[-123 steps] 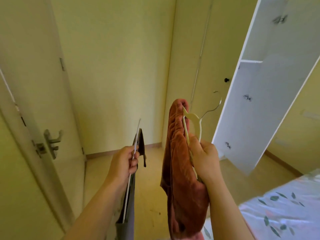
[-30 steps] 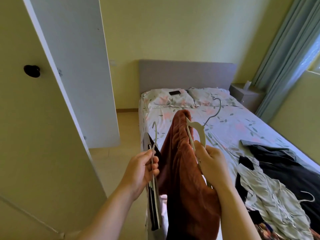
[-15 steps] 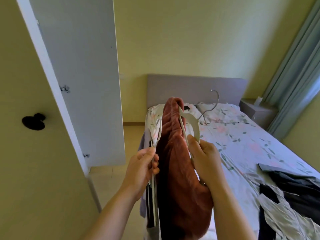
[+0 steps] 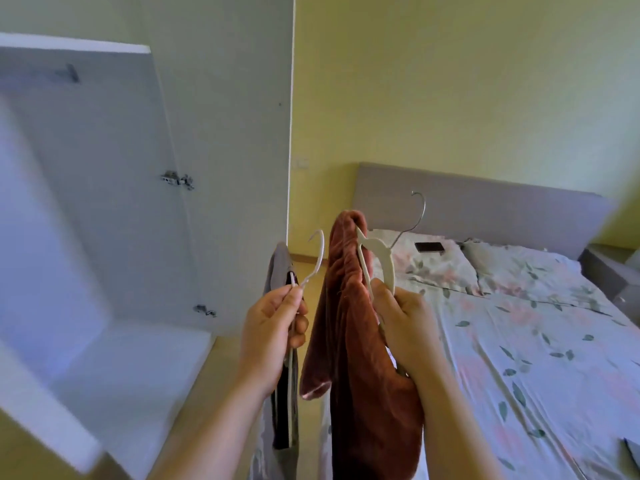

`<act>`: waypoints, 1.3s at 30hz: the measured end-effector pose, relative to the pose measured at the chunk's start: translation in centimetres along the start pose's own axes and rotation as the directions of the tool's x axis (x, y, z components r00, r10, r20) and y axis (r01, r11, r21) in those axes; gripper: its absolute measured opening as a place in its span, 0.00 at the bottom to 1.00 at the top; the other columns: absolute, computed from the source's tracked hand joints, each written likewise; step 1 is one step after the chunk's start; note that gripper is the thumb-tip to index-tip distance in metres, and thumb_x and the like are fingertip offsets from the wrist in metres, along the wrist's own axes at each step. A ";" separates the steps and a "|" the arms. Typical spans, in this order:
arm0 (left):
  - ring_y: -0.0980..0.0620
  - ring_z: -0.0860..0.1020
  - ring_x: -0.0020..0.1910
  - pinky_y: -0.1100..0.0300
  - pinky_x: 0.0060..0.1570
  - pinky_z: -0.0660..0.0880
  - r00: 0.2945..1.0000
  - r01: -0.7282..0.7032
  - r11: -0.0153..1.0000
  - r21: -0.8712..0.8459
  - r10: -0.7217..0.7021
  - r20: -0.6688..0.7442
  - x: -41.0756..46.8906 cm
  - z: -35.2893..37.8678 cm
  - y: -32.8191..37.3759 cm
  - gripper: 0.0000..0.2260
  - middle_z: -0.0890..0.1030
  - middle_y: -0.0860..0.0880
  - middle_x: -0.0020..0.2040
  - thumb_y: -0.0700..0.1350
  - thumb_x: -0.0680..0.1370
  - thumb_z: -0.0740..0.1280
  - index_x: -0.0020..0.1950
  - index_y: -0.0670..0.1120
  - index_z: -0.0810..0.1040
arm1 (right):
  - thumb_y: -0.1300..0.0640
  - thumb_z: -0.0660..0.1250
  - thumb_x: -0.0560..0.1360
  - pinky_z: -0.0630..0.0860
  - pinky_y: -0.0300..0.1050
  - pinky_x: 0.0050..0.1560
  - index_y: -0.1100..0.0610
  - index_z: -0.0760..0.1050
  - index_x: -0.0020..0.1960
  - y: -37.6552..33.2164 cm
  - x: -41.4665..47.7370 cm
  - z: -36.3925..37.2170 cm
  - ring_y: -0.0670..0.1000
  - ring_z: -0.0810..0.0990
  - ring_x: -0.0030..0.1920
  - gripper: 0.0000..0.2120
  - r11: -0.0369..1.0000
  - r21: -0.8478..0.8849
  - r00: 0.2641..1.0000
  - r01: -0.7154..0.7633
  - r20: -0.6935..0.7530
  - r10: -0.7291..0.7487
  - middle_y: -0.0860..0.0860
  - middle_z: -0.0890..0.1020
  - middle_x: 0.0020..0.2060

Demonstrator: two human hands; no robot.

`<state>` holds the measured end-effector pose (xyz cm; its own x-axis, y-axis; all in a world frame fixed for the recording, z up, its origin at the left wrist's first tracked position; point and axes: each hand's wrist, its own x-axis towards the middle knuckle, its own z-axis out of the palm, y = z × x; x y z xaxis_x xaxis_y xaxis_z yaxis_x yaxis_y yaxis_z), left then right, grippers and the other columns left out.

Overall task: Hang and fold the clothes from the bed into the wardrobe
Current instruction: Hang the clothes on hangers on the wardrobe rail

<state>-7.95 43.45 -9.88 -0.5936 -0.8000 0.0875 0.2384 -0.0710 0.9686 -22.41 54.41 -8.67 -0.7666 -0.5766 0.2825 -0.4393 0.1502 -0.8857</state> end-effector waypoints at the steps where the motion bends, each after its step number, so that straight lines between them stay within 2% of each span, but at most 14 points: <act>1: 0.54 0.70 0.28 0.64 0.26 0.66 0.999 0.000 1.000 0.016 0.001 -0.040 0.7 -0.3 -0.3 0.13 0.72 0.46 0.32 0.47 0.80 0.63 0.40 0.41 0.75 | 0.48 0.62 0.79 0.56 0.43 0.26 0.54 0.59 0.27 0.3 1.0 0.6 0.50 0.59 0.26 0.25 1.000 -0.001 1.000 -0.003 0.022 0.003 0.49 0.61 0.23; 4: 0.53 0.69 0.27 0.64 0.25 0.65 0.987 -0.009 1.000 -0.005 0.008 -0.159 2.4 -1.5 -0.9 0.14 0.73 0.48 0.30 0.48 0.80 0.64 0.36 0.45 0.77 | 0.46 0.62 0.78 0.56 0.45 0.28 0.57 0.58 0.28 0.2 3.4 2.9 0.50 0.60 0.26 0.26 1.000 0.003 0.997 0.001 0.076 -0.002 0.51 0.61 0.24; 6: 0.55 0.68 0.26 0.65 0.24 0.64 0.976 -0.024 0.999 -0.026 0.018 -0.216 3.2 -2.5 -1.2 0.14 0.73 0.49 0.29 0.49 0.80 0.64 0.35 0.46 0.77 | 0.45 0.61 0.78 0.56 0.45 0.27 0.56 0.58 0.28 -0.2 4.4 4.5 0.50 0.60 0.26 0.26 1.000 0.024 0.995 0.019 0.095 -0.021 0.51 0.61 0.23; 9: 0.56 0.67 0.25 0.65 0.23 0.62 0.957 -0.042 0.998 -0.037 0.030 -0.288 4.0 -3.8 -1.4 0.15 0.71 0.49 0.28 0.49 0.80 0.64 0.38 0.40 0.75 | 0.46 0.61 0.79 0.56 0.43 0.26 0.55 0.59 0.29 -0.7 5.6 6.4 0.49 0.60 0.26 0.25 0.998 0.057 0.989 0.038 0.141 -0.046 0.50 0.61 0.23; 12: 0.56 0.66 0.23 0.66 0.22 0.61 0.899 -0.042 0.997 -0.058 0.013 -0.437 5.5 -4.5 -1.6 0.15 0.70 0.49 0.27 0.48 0.80 0.64 0.39 0.39 0.74 | 0.44 0.60 0.76 0.57 0.40 0.23 0.60 0.59 0.29 -1.0 7.9 7.7 0.47 0.61 0.24 0.26 0.995 0.025 0.984 0.092 0.153 -0.095 0.49 0.63 0.22; 14: 0.56 0.66 0.23 0.66 0.21 0.61 0.866 -0.049 0.997 -0.067 0.009 -0.501 7.0 -4.9 -1.6 0.14 0.70 0.48 0.28 0.47 0.81 0.64 0.41 0.38 0.75 | 0.46 0.60 0.77 0.58 0.41 0.25 0.63 0.59 0.31 -1.0 10.0 8.9 0.47 0.61 0.25 0.26 0.991 0.034 0.974 0.129 0.185 -0.133 0.50 0.62 0.23; 17: 0.57 0.66 0.23 0.67 0.21 0.60 0.828 -0.064 0.997 -0.043 0.029 -0.560 9.0 -5.5 -1.8 0.15 0.67 0.46 0.30 0.47 0.81 0.63 0.43 0.36 0.75 | 0.49 0.62 0.79 0.57 0.45 0.28 0.62 0.58 0.31 -0.7 13.2 11.1 0.48 0.60 0.26 0.25 0.988 0.062 0.950 0.140 0.272 -0.151 0.51 0.62 0.24; 21: 0.57 0.67 0.23 0.68 0.21 0.61 0.760 -0.090 0.995 -0.033 0.047 -0.648 11.7 -6.0 -2.0 0.14 0.70 0.49 0.28 0.47 0.80 0.64 0.41 0.38 0.74 | 0.48 0.62 0.79 0.57 0.40 0.25 0.54 0.60 0.29 0.5 17.1 13.7 0.46 0.60 0.25 0.23 0.987 0.096 0.904 0.131 0.397 -0.158 0.47 0.62 0.22; 28: 0.56 0.68 0.26 0.65 0.22 0.61 0.635 -0.112 0.993 0.033 0.097 -0.766 13.6 -8.7 -2.4 0.12 0.73 0.49 0.32 0.46 0.81 0.65 0.39 0.43 0.76 | 0.47 0.62 0.80 0.58 0.41 0.26 0.55 0.62 0.31 0.9 19.7 19.0 0.48 0.62 0.26 0.22 0.989 0.126 0.791 0.083 0.595 -0.142 0.51 0.65 0.25; 31: 0.57 0.69 0.26 0.65 0.23 0.64 0.579 -0.099 0.992 0.073 0.117 -0.807 13.8 -9.8 -2.0 0.13 0.73 0.51 0.30 0.48 0.80 0.65 0.39 0.42 0.76 | 0.47 0.62 0.80 0.59 0.40 0.25 0.57 0.63 0.31 0.2 19.8 20.8 0.49 0.62 0.26 0.22 0.986 0.150 0.757 0.073 0.635 -0.153 0.52 0.65 0.25; 35: 0.58 0.70 0.25 0.67 0.23 0.66 0.539 -0.123 0.988 0.094 0.147 -0.829 13.6 -11.3 -0.9 0.14 0.73 0.50 0.30 0.48 0.80 0.65 0.40 0.39 0.75 | 0.47 0.62 0.80 0.59 0.39 0.24 0.56 0.63 0.30 -1.5 19.6 22.9 0.48 0.62 0.25 0.23 0.978 0.187 0.725 0.089 0.662 -0.192 0.50 0.65 0.23; 39: 0.57 0.67 0.24 0.68 0.22 0.65 0.506 -0.143 0.985 0.100 0.159 -0.847 13.7 -12.7 -0.4 0.16 0.70 0.46 0.30 0.47 0.80 0.65 0.42 0.34 0.73 | 0.46 0.62 0.79 0.63 0.43 0.28 0.55 0.62 0.30 -3.5 19.4 25.1 0.49 0.63 0.26 0.23 0.961 0.263 0.694 0.086 0.676 -0.247 0.50 0.65 0.24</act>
<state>-6.42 24.94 -12.07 0.3888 -0.9213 0.0011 0.2429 0.1037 0.9645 -24.03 22.53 -9.31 -0.1071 -0.9803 0.1658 -0.3655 -0.1163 -0.9235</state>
